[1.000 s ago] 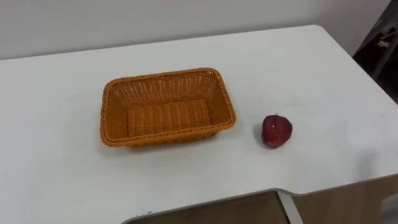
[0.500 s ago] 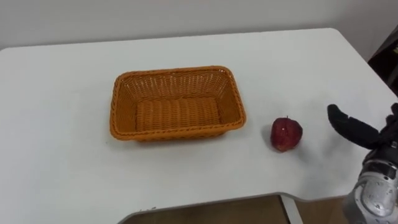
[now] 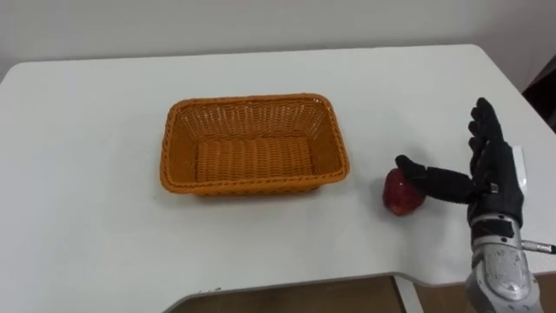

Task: Pick and place apple

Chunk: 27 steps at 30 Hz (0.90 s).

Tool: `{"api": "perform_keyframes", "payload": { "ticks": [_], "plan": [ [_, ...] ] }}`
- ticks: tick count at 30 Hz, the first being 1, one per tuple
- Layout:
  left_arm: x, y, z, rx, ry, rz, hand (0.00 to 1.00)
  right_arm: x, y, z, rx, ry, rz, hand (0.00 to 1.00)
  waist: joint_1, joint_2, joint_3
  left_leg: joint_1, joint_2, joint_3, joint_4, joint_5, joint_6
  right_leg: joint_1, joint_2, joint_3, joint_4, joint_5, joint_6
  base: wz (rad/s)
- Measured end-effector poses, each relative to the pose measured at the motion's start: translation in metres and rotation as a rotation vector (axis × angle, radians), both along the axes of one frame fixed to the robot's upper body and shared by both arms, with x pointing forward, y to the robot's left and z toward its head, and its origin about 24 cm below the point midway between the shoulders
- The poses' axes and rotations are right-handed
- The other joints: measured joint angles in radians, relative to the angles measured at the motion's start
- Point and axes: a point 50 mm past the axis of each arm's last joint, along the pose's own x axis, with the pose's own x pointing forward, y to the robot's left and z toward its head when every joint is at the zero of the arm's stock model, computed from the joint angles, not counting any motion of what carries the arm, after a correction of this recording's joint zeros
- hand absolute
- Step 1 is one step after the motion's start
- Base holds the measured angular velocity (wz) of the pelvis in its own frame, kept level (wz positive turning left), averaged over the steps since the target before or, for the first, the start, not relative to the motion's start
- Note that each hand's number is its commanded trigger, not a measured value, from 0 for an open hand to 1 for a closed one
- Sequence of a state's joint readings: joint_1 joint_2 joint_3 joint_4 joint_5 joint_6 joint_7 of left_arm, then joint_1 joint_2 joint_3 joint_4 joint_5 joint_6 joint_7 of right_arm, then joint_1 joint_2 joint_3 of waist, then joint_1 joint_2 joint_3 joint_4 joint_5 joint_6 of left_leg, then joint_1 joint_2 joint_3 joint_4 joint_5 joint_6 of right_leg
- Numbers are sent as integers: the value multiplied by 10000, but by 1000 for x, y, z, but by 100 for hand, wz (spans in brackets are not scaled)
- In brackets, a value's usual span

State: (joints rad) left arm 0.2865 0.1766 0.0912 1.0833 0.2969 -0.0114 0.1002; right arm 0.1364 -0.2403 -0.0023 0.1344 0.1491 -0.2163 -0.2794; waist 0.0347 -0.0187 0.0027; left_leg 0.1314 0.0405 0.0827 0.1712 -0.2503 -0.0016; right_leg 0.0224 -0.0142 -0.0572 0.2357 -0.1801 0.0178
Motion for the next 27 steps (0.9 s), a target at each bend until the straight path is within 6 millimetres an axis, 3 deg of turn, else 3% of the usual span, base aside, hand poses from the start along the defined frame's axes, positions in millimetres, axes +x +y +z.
{"api": "perform_keyframes", "payload": {
  "ticks": [6, 18, 27],
  "plan": [
    [-1, 0, 0, -41, 19, 4, 0, 3, 4, 9, -7, -347, 400, 0, -8, 1, -3, -7, -1, -2, 45, 0, -1, 12, -4, -8, 11, 0, 0, 0],
    [0, -4, -1, -184, 99, -366, 0, 3, 12, 5, -24, -117, 1274, 0, -5, -49, 7, -9, -3, -13, 93, 0, -2, 63, -4, -24, -31, 2, -4, 0],
    [-2, -7, -3, -356, 289, -543, 0, -8, 14, -35, -1010, 1966, 1627, 0, 6, -151, -19, 17, 0, -17, 85, 0, -1, 152, -3, -32, -131, 24, 0, 0]
  ]
}}
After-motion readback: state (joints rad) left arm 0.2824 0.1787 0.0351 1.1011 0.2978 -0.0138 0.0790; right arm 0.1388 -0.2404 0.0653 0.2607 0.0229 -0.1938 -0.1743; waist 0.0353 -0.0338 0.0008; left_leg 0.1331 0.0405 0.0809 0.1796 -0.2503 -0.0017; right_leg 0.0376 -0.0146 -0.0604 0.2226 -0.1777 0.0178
